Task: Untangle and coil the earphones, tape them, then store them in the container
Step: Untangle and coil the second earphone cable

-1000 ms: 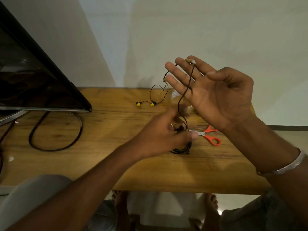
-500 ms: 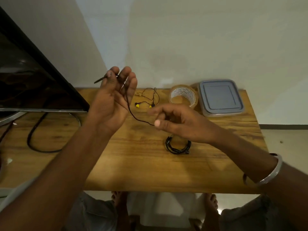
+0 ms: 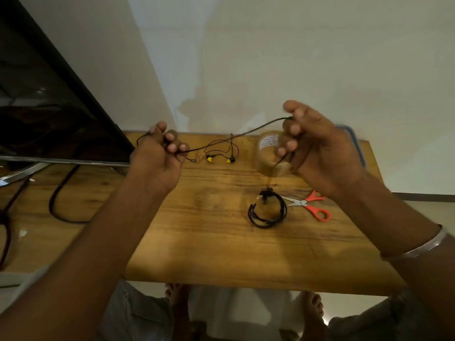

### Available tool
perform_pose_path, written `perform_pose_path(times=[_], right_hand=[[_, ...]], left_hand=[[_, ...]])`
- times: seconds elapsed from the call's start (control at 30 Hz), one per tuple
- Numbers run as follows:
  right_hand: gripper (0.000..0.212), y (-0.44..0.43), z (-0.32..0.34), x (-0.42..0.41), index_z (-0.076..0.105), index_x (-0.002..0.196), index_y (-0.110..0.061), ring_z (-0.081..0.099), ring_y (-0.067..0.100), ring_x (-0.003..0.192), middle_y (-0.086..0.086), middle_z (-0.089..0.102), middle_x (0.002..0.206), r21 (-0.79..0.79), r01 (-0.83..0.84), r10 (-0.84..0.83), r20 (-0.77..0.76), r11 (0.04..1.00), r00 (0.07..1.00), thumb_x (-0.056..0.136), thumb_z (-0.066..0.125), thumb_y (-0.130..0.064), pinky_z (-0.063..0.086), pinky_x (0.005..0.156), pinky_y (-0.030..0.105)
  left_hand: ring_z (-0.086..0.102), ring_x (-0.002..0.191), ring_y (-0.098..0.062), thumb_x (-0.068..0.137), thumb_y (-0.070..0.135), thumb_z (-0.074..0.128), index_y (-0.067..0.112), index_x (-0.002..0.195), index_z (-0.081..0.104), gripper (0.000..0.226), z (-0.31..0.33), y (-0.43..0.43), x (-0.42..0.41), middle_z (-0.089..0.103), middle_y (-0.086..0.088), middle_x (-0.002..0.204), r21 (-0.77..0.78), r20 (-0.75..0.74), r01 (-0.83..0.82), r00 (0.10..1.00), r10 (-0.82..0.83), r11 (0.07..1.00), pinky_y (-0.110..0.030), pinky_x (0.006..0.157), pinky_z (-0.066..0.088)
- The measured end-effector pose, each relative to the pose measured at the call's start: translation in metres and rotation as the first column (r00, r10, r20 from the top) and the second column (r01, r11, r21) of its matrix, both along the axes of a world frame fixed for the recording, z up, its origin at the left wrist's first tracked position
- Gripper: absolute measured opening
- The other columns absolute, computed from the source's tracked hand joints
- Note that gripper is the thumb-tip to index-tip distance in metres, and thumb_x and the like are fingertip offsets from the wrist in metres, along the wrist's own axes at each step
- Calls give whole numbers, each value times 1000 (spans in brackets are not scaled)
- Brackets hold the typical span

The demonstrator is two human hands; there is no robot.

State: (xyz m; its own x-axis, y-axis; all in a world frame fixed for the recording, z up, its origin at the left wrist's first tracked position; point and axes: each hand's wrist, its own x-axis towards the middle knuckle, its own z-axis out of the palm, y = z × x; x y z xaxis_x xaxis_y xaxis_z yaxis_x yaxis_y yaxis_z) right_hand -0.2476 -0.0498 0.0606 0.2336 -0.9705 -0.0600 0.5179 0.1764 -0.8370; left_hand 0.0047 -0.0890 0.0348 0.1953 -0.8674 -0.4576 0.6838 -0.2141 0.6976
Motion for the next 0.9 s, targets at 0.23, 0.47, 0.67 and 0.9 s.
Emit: perform_pose_path(times=[0.23, 0.47, 0.67, 0.9], right_hand=[[28, -3, 12, -14, 59, 118, -18, 46, 2, 47, -4, 67, 112, 33, -25, 14, 295, 999, 955, 98, 42, -12, 38, 39, 11], [24, 12, 3, 12, 59, 125, -8, 45, 2, 37, 7, 77, 97, -253, -113, -101, -699, 961, 708, 102, 53, -5, 35, 40, 10], [12, 13, -9, 17, 72, 101, 0, 73, 12, 74, 7, 75, 85, -430, -156, -233, -719, 889, 655, 95, 68, -9, 59, 64, 31], [12, 6, -18, 6, 76, 99, -18, 63, 9, 67, -14, 72, 85, -624, -174, -527, -754, 762, 392, 96, 66, -22, 48, 57, 27]], left_hand=[[73, 74, -24, 108, 37, 31, 2, 100, 55, 43, 2, 11, -4, 71, -16, 96, 220, 133, 89, 984, -120, 971, -38, 61, 61], [63, 63, -15, 92, 68, 45, 12, 86, 69, 61, 40, 63, -47, 68, 4, 71, -81, 919, 499, 372, -129, 863, -34, 59, 52], [63, 102, -5, 97, 17, 61, 14, 125, 66, 28, 15, 55, -49, 69, 6, 108, -198, 978, 774, 197, 69, 602, -25, 84, 51], [62, 73, -16, 98, 21, 58, 17, 102, 75, 18, 4, 36, -27, 66, 4, 84, -193, 974, 705, 51, 222, 683, -47, 69, 49]])
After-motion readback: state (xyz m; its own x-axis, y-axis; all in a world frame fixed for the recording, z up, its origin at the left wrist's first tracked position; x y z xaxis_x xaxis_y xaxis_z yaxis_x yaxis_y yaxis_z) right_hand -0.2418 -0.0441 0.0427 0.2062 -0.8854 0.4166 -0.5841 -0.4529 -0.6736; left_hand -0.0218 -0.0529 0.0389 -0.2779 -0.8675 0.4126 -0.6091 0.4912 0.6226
